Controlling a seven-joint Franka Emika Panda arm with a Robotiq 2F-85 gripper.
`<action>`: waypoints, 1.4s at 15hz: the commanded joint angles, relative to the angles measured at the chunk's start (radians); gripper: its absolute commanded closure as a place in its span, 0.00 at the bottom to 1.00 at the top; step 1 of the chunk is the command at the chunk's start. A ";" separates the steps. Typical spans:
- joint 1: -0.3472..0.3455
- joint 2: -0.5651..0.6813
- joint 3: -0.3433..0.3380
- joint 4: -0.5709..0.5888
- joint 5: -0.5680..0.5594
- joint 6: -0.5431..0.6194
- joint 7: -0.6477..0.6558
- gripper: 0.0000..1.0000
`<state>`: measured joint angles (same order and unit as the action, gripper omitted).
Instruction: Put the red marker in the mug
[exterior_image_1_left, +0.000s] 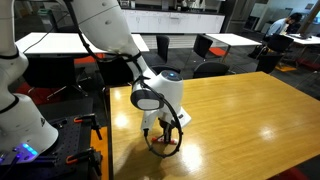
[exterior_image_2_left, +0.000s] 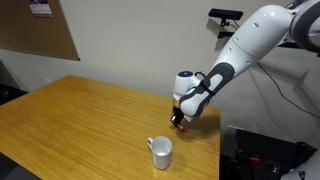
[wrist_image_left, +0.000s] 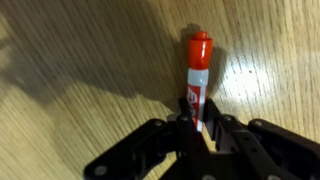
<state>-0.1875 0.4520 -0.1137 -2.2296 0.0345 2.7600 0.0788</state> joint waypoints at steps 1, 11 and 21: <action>0.023 -0.024 -0.021 0.003 -0.010 -0.052 -0.006 0.95; 0.029 -0.230 -0.014 -0.049 -0.031 -0.233 -0.097 0.95; 0.075 -0.368 -0.031 -0.072 -0.252 -0.218 -0.023 0.95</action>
<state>-0.1418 0.1441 -0.1288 -2.2652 -0.1241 2.5281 -0.0037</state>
